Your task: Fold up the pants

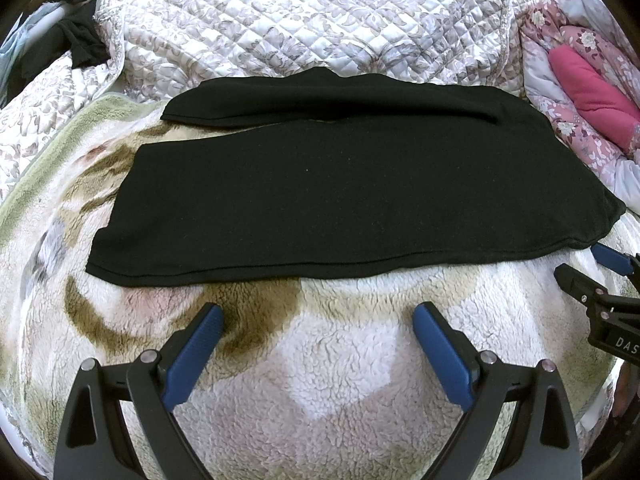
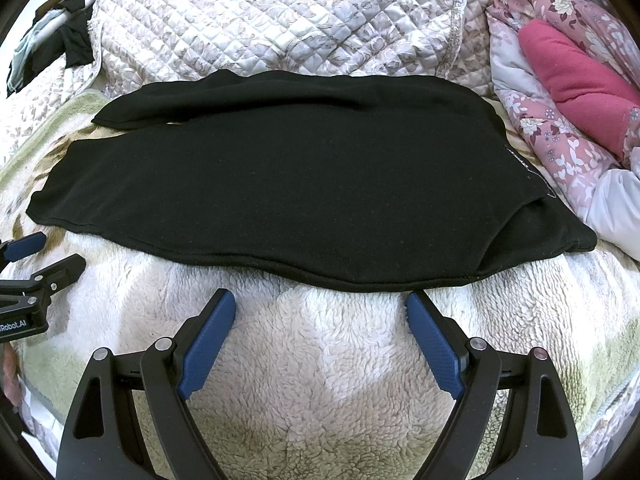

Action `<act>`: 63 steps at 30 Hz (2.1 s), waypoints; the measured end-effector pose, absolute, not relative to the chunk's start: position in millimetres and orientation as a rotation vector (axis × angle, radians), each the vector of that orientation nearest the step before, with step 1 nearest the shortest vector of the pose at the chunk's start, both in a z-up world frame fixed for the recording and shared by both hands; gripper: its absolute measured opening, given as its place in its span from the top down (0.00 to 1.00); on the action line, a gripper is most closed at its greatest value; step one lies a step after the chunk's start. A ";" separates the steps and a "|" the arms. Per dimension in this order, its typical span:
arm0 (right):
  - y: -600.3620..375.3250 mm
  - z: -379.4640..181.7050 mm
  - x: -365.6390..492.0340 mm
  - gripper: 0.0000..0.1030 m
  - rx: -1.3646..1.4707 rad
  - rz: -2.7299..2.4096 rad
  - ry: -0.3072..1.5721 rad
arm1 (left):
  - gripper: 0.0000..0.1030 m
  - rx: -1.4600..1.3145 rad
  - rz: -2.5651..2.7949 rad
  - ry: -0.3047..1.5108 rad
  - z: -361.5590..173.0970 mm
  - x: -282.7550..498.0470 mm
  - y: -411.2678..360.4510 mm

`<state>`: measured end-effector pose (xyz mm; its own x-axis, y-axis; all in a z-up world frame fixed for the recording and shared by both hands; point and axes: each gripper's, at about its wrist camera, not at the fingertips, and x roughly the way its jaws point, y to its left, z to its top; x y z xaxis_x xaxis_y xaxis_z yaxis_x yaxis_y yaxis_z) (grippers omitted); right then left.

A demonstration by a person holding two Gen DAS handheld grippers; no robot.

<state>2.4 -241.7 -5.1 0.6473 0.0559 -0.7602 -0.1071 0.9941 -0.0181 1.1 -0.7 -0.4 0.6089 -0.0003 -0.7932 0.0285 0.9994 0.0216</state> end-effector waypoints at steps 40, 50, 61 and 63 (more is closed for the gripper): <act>-322.2 3.9 8.0 0.16 0.305 0.068 0.849 | 0.06 -0.293 -0.066 0.897 10.3 5.7 53.3; -356.8 9.9 37.9 0.18 0.490 0.055 0.768 | 0.09 -0.495 -0.050 0.863 2.4 27.5 88.2; -409.2 2.9 59.4 0.74 0.607 -0.124 0.729 | 0.63 -0.474 0.078 0.853 -3.6 52.1 109.6; -415.4 0.8 59.4 0.90 0.631 -0.124 0.727 | 0.85 -0.471 0.112 0.861 -4.9 54.8 115.4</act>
